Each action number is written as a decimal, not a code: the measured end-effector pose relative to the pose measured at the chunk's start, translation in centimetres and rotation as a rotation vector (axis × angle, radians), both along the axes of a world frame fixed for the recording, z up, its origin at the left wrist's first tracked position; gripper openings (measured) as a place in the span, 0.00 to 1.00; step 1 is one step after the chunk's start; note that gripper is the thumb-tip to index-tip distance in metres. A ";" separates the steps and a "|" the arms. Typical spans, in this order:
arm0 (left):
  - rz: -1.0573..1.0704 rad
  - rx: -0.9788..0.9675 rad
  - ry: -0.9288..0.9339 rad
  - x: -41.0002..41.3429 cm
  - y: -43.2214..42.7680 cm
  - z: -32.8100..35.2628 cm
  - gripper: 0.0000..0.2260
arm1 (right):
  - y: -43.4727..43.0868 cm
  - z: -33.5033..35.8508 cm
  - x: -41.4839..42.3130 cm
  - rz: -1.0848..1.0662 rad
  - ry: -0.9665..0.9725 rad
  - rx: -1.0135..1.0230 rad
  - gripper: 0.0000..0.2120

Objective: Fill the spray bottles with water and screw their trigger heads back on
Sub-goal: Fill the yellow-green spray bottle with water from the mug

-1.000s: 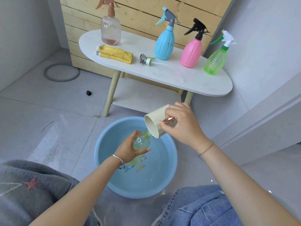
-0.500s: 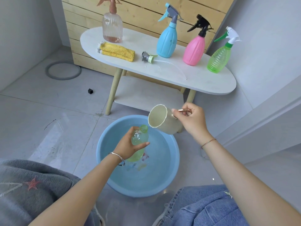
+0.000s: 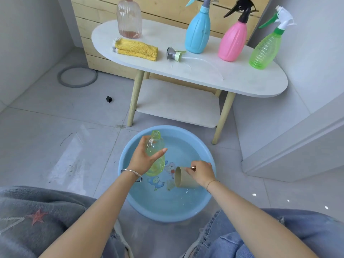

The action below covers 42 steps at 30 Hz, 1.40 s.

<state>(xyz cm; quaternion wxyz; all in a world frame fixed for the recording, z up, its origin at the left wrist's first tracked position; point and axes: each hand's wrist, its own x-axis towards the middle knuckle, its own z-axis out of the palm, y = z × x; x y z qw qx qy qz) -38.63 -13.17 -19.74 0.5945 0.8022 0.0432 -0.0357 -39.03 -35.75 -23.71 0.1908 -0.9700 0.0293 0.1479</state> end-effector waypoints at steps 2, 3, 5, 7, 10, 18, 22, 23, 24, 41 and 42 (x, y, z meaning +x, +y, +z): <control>0.013 -0.005 -0.004 0.0 0.0 0.1 0.21 | 0.1 -0.9 -0.6 0.055 -0.041 -0.083 0.22; 0.017 -0.006 -0.005 0.1 0.1 0.1 0.21 | 0.1 -1.4 -0.7 0.073 -0.057 -0.107 0.21; 0.022 -0.010 -0.011 0.1 0.2 0.1 0.21 | 0.2 -1.9 -0.9 0.106 -0.070 -0.129 0.18; 0.023 -0.011 -0.015 0.1 0.3 0.0 0.21 | 0.4 -2.4 -1.0 0.128 -0.063 -0.160 0.20; 0.020 -0.006 -0.007 0.2 0.5 -0.1 0.22 | 0.7 -3.0 -1.1 0.133 -0.041 -0.185 0.21; 0.034 -0.008 -0.001 0.3 0.7 0.0 0.23 | 1.2 -4.5 -1.7 -0.096 0.091 0.084 0.20; 0.054 -0.004 -0.025 0.4 0.8 0.1 0.23 | 0.7 -3.6 -2.0 -0.333 0.095 0.385 0.16; 0.060 -0.005 -0.032 0.4 0.9 0.1 0.22 | 0.6 -3.2 -2.0 -0.361 0.085 0.425 0.16; 0.063 -0.006 -0.037 0.4 0.9 0.2 0.22 | 0.4 -2.9 -2.0 -0.375 0.070 0.456 0.15; 0.015 -0.016 -0.118 -0.3 -0.2 2.0 0.22 | -2.9 11.4 1.2 -0.485 -0.256 0.856 0.23; 0.003 -0.014 -0.117 -0.3 -0.4 2.1 0.21 | -3.1 12.4 1.3 -0.477 -0.267 0.873 0.23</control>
